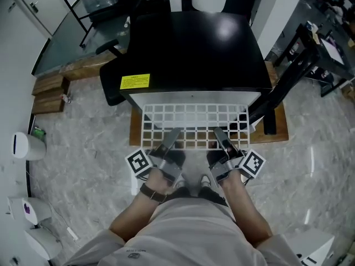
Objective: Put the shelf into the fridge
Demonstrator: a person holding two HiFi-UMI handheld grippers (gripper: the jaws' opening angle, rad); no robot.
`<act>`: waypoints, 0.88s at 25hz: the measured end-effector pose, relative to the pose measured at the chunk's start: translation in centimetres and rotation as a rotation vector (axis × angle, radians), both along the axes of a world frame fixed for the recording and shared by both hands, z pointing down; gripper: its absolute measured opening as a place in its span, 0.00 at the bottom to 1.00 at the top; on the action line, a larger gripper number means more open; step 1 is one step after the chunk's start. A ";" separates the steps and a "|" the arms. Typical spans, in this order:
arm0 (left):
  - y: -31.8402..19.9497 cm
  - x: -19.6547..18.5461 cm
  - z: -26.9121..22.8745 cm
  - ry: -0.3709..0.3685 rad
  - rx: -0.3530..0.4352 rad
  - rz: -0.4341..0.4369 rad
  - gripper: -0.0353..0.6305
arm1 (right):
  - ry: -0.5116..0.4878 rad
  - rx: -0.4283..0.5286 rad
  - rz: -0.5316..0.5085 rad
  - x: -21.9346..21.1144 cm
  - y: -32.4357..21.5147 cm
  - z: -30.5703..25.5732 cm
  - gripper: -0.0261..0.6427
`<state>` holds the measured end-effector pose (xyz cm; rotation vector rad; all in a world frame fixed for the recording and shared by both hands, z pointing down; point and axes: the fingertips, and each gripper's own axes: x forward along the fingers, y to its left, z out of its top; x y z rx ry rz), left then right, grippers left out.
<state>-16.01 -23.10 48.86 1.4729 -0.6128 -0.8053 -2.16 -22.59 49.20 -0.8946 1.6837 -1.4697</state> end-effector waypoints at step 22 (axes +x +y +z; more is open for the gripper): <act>-1.3 0.0 0.8 -0.026 -0.003 -0.028 0.10 | -0.011 -0.015 -0.002 0.2 -1.6 0.9 0.11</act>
